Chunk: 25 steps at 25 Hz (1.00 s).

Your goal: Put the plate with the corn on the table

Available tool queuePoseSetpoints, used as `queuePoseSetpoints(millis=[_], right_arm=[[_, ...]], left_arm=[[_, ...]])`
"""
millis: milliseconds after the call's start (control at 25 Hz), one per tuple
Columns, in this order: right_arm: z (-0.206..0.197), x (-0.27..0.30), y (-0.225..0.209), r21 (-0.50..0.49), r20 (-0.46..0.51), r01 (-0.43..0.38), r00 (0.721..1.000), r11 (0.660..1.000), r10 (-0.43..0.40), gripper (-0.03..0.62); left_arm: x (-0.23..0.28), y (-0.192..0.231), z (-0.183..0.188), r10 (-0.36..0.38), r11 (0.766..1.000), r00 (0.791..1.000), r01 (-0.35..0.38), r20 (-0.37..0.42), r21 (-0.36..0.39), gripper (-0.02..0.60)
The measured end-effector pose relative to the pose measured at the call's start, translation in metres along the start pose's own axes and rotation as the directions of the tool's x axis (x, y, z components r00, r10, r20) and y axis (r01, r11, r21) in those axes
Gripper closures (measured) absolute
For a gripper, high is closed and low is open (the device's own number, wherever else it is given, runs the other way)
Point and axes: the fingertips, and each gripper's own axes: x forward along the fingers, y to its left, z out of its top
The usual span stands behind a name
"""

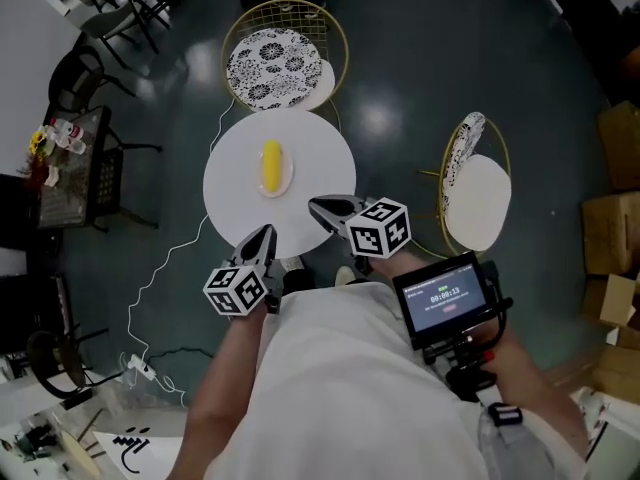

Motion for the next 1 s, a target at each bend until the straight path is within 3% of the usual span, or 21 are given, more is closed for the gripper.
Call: queuePoseSetpoints(millis=[360,1000], right_arm=[[-0.031,-0.024,0.010,0.001,-0.026,0.002,1.000,1.000,-0.002,0.588],[-0.051,-0.020,0.017,0.006,-0.050,-0.011,0.999,1.000,0.011,0.588]], left_arm=[[-0.019,-0.024,-0.020,-0.017,0.999,1.000,0.017,0.009,0.029,0.575],[-0.026,-0.020,-0.027,-0.020,0.999,1.000,0.020,0.007,0.047,0.575]])
